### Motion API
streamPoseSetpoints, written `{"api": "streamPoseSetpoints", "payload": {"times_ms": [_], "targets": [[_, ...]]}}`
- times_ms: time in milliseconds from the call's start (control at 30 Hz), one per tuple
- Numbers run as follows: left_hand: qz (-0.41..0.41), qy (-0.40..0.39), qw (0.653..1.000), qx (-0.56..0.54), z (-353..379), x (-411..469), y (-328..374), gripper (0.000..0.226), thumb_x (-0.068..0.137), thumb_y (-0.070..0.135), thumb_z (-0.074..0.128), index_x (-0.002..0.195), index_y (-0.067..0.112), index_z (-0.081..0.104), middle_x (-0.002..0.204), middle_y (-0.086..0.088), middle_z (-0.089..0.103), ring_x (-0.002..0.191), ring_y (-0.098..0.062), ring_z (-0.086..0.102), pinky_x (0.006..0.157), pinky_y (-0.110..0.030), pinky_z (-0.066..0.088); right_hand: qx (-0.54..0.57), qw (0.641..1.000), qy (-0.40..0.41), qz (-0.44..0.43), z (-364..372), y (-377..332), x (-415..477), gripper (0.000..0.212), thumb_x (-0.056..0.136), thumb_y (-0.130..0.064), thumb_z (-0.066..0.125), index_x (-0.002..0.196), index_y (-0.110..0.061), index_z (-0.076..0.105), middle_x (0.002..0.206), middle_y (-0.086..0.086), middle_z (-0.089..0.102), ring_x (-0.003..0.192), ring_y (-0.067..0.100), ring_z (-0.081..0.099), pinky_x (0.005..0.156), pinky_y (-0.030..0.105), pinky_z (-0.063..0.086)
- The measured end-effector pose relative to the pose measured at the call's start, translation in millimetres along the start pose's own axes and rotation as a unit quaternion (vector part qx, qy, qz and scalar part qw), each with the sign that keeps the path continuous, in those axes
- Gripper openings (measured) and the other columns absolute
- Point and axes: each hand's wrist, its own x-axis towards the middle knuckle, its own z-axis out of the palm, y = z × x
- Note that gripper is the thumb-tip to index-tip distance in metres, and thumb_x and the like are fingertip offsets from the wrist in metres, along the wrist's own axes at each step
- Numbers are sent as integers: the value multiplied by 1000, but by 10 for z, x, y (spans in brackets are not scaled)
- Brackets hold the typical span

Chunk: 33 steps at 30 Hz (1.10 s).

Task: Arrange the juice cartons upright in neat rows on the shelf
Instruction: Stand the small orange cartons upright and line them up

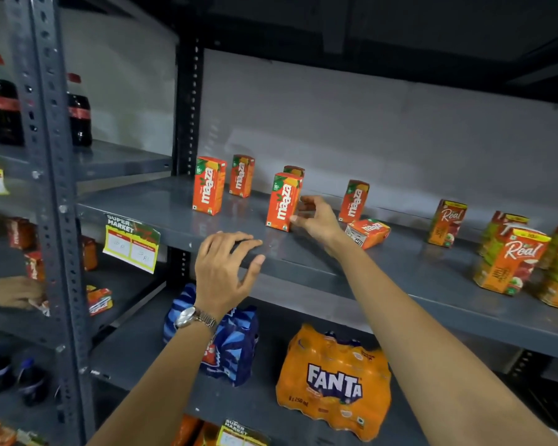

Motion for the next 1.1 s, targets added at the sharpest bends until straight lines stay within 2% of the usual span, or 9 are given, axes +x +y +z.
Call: {"api": "streamPoseSetpoints", "payload": {"times_ms": [133, 233, 367, 500, 567, 667, 733, 900, 1100], "targets": [[38, 4, 998, -44, 134, 69, 430, 35, 91, 40, 43, 98, 17, 68, 101, -2, 67, 99, -15, 56, 96, -33, 36, 38, 981, 162, -96, -351, -8, -82, 38, 79, 2, 63, 115, -6, 55, 101, 8, 58, 92, 18, 57, 81, 29, 52], [80, 9, 993, -84, 285, 157, 874, 31, 88, 39, 47, 97, 17, 68, 101, -1, 68, 100, -14, 57, 93, -32, 37, -3, 962, 268, -55, -771, 193, -100, 35, 77, -7, 63, 110, -16, 58, 108, 8, 65, 97, 21, 61, 87, 40, 52], [130, 15, 988, -84, 439, 149, 1245, 24, 84, 37, 54, 93, 20, 69, 98, 1, 69, 95, -14, 60, 82, -30, 40, -98, 968, 212, 98, -1174, 502, -182, 49, 77, -30, 67, 118, -5, 55, 124, 12, 58, 111, 27, 57, 95, 35, 46], [143, 13, 989, -32, 496, 87, 1241, 24, 84, 41, 54, 88, 23, 70, 92, 6, 70, 86, -11, 59, 71, -27, 35, -29, 976, 109, 186, -1272, 522, -262, 25, 84, -31, 62, 73, -8, 58, 74, 4, 59, 66, 13, 53, 65, 25, 40], [151, 11, 988, -19, 503, 86, 1231, 26, 85, 42, 52, 87, 23, 70, 88, 7, 69, 80, -11, 59, 69, -26, 32, 5, 979, 99, 180, -1294, 525, -241, 22, 84, -25, 62, 88, -4, 60, 82, 7, 61, 65, 11, 50, 58, 22, 36], [146, 5, 989, -15, 499, 95, 1243, 28, 86, 43, 50, 87, 24, 70, 86, 7, 69, 75, -12, 59, 68, -26, 31, 89, 977, 127, 145, -1279, 492, -233, 41, 81, -15, 67, 117, -5, 50, 110, 7, 58, 93, 17, 52, 75, 27, 43], [142, 2, 990, -18, 494, 94, 1249, 28, 86, 43, 50, 87, 23, 69, 85, 7, 68, 75, -12, 59, 68, -27, 31, 161, 971, 128, 124, -1249, 449, -251, 42, 79, -7, 68, 113, -13, 44, 125, 11, 58, 97, 23, 57, 86, 38, 50], [139, -8, 990, -25, 468, 89, 1250, 27, 86, 42, 51, 89, 22, 69, 86, 6, 68, 78, -12, 56, 69, -27, 32, 215, 965, 146, 35, -1246, 369, -390, 40, 80, 6, 62, 106, -17, 43, 130, 17, 51, 102, 25, 58, 69, 37, 56], [94, -34, 994, -42, 441, 29, 1299, 29, 88, 42, 49, 92, 22, 69, 90, 5, 68, 84, -12, 57, 75, -27, 33, 222, 956, 194, -7, -1552, 382, -664, 28, 87, -12, 59, 114, -13, 51, 128, 14, 56, 105, 24, 59, 68, 30, 55]]}}
